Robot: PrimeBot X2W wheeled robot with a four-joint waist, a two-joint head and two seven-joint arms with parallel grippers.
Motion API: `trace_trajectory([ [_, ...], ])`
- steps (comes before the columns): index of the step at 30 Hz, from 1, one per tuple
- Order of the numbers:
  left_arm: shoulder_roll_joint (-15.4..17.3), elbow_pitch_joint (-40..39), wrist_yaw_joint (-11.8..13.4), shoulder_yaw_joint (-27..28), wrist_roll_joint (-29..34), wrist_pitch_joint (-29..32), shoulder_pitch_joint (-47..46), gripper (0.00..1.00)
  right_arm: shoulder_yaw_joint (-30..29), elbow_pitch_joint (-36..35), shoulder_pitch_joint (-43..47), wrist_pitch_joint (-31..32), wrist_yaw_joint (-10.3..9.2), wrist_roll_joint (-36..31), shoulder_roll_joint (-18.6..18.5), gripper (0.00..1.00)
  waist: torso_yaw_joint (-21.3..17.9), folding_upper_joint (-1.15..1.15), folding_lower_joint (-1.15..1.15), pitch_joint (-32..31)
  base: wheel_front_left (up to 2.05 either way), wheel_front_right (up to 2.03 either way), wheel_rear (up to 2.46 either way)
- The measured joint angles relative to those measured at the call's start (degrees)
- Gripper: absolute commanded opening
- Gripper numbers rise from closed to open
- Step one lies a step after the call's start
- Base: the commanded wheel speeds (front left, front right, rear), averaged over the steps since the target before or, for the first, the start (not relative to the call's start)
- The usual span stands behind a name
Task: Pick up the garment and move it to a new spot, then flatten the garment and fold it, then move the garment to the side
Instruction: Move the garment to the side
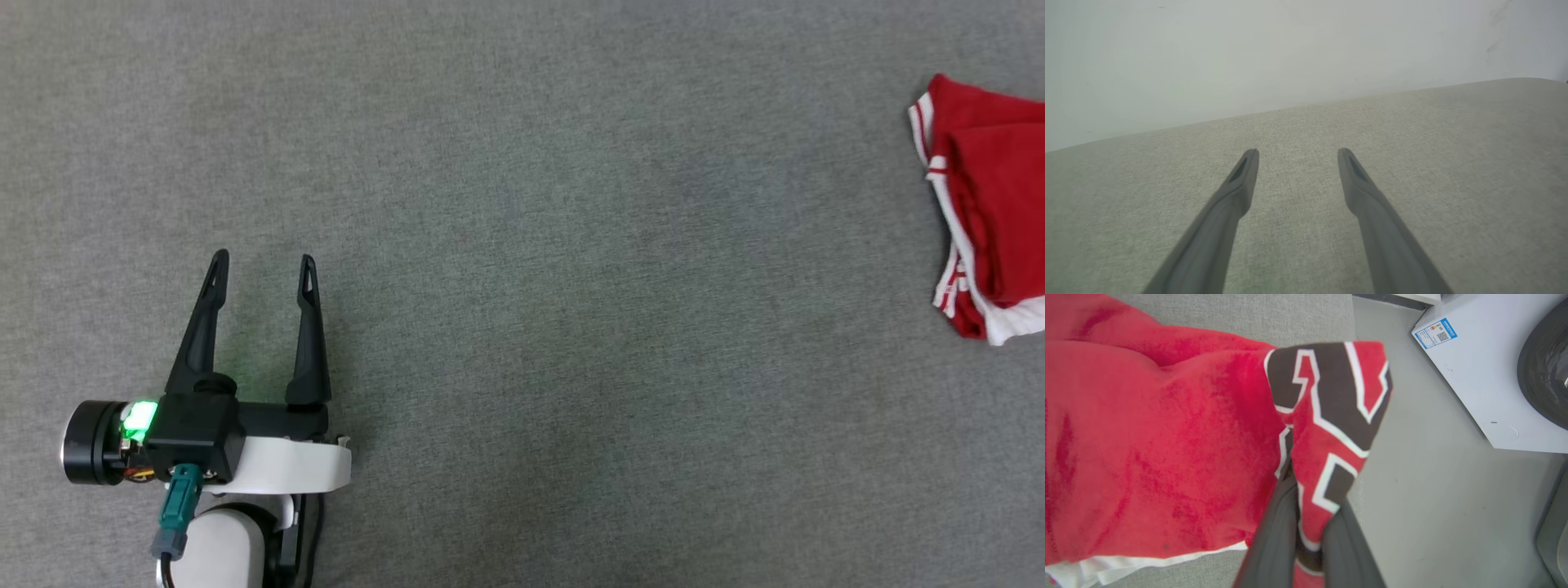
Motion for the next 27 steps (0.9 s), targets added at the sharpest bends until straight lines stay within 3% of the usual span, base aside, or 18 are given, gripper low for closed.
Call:
trace_trajectory([
  [7,0.19,0.19,0.0,-0.73,-0.02,0.0,-1.04,1.0,-5.27,7.23,-1.1,-2.36,0.0,-3.55,3.55,0.0,0.79,0.0,0.0,1.41,0.0,0.0,0.0],
  [8,0.19,0.27,0.02,-0.79,-0.03,0.0,-1.04,1.0,-5.39,7.86,-1.08,-2.3,0.01,-4.05,4.31,0.38,0.83,0.0,0.0,1.19,0.0,0.0,0.0],
  [9,0.2,0.42,0.07,-0.76,-0.05,0.0,-1.03,1.0,-5.44,8.42,-1.02,-2.11,0.01,-4.77,4.93,1.0,0.86,0.0,0.0,0.87,0.0,0.0,0.0],
  [15,-0.07,1.19,0.77,-0.8,-0.49,0.0,0.51,1.0,-5.61,8.25,-0.34,-6.66,0.0,-9.4,6.17,1.0,1.17,0.0,0.0,-2.58,0.0,0.0,0.0],
  [20,-0.8,1.65,1.34,-0.58,-1.05,0.0,3.42,1.0,-8.83,7.65,0.1,-18.13,0.0,-14.79,7.46,1.0,1.55,0.0,0.0,-7.05,0.0,0.0,0.0],
  [27,-1.44,1.89,2.03,0.53,-1.65,0.0,8.28,1.0,-17.4,6.82,0.32,-36.02,0.0,-25.22,14.5,1.0,2.14,0.0,-0.01,-13.79,0.0,0.0,0.0],
])
